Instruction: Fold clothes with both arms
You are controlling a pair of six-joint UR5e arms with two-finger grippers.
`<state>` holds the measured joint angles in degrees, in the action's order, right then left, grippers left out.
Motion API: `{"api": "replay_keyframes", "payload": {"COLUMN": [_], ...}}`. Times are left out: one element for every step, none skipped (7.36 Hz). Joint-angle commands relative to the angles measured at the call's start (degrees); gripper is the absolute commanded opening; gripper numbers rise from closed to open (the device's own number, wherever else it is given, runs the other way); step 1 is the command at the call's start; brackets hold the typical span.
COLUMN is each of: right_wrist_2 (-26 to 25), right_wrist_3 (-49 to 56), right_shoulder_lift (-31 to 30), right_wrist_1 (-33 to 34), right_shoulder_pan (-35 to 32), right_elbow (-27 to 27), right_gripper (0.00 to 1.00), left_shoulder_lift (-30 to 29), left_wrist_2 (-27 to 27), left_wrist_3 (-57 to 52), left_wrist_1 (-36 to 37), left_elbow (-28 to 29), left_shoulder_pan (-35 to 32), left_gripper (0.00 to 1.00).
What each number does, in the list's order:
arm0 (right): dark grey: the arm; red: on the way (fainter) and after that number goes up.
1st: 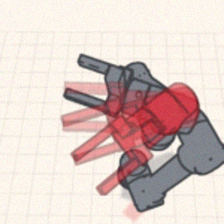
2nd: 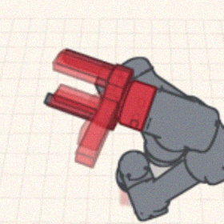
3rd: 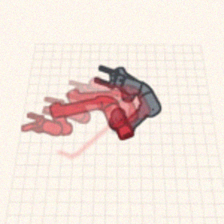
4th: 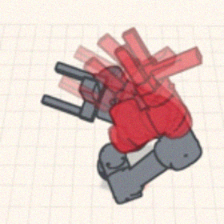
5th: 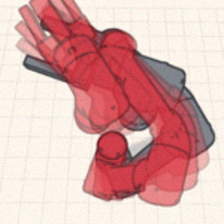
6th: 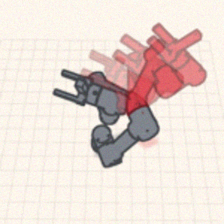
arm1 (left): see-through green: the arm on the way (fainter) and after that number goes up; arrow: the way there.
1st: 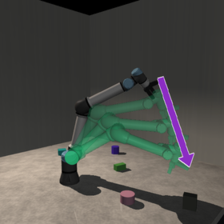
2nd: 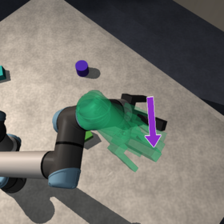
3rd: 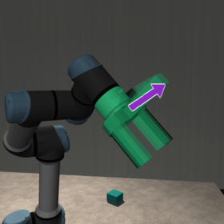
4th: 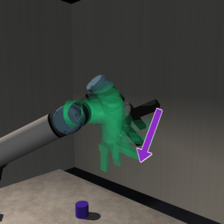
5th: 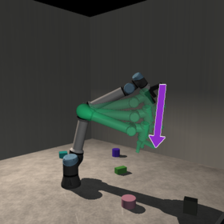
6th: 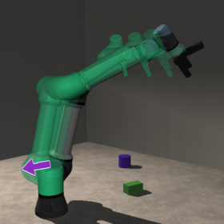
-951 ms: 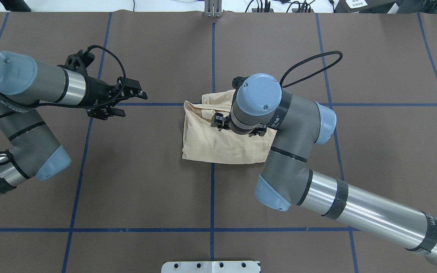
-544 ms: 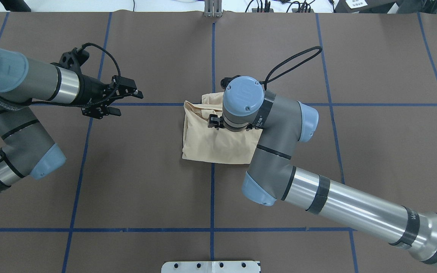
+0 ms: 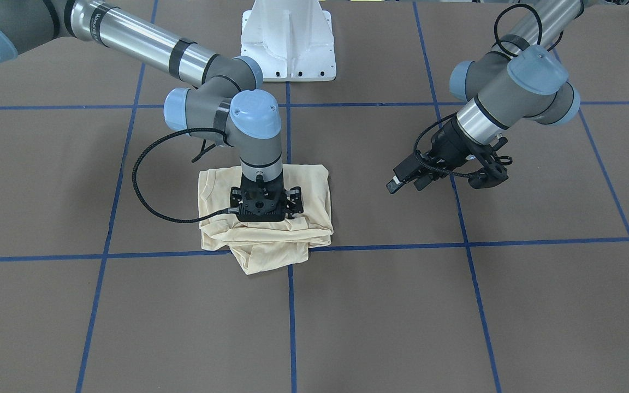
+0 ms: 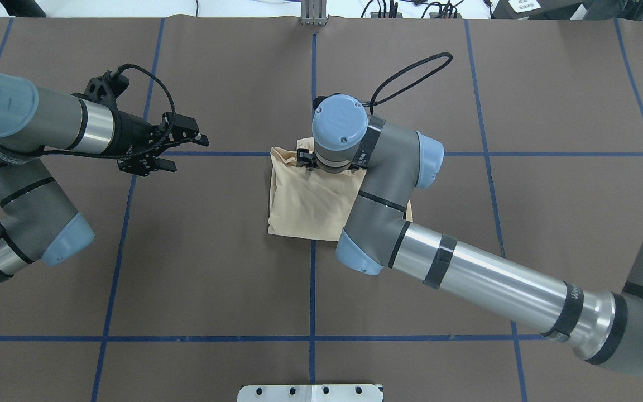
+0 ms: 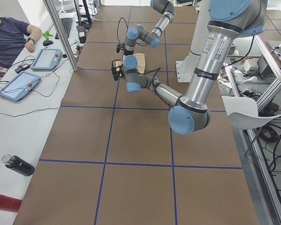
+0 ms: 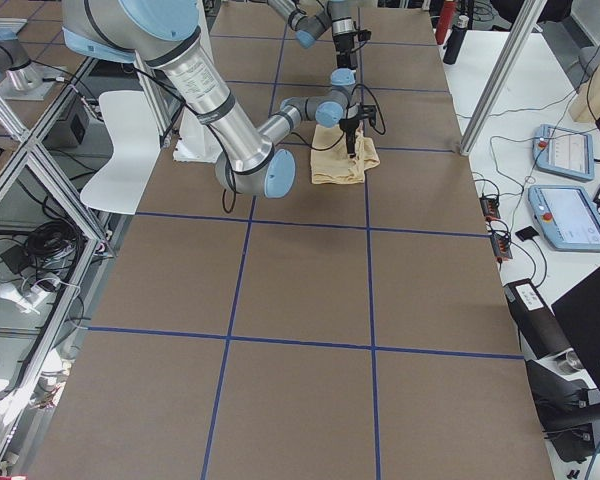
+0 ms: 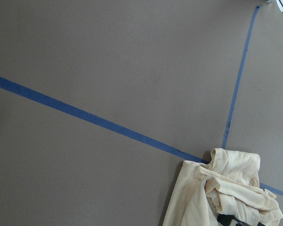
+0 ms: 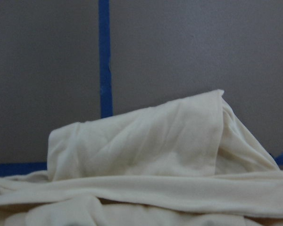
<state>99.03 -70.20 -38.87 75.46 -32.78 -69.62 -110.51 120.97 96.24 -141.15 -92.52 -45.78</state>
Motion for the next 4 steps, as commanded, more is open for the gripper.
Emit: {"api": "replay_keyframes", "payload": {"right_wrist_2": [-0.24,-0.85,-1.21,-1.21], "right_wrist_3": [1.29,1.81,1.9,1.91], "right_shoulder_lift": [2.66,2.66,2.66,2.74], "right_wrist_1": [-4.32,-6.71,-7.43,-7.52], "right_shoulder_pan": [-3.24,-3.61,-3.78,-3.96], "right_elbow": [5.27,7.55,8.53,8.54], "right_gripper": [1.0,1.0,1.0,1.0], "left_shoulder_lift": [0.12,0.12,0.12,0.12], "left_wrist_2": [-0.12,-0.12,-0.12,-0.12], "left_wrist_3": [0.0,0.0,0.0,0.0], "left_wrist_1": [0.0,0.0,0.0,0.0], "left_elbow": [0.32,0.41,0.41,0.15], "left_shoulder_pan": [0.08,0.08,0.08,-0.01], "left_gripper": [0.99,0.99,0.99,0.99]}}
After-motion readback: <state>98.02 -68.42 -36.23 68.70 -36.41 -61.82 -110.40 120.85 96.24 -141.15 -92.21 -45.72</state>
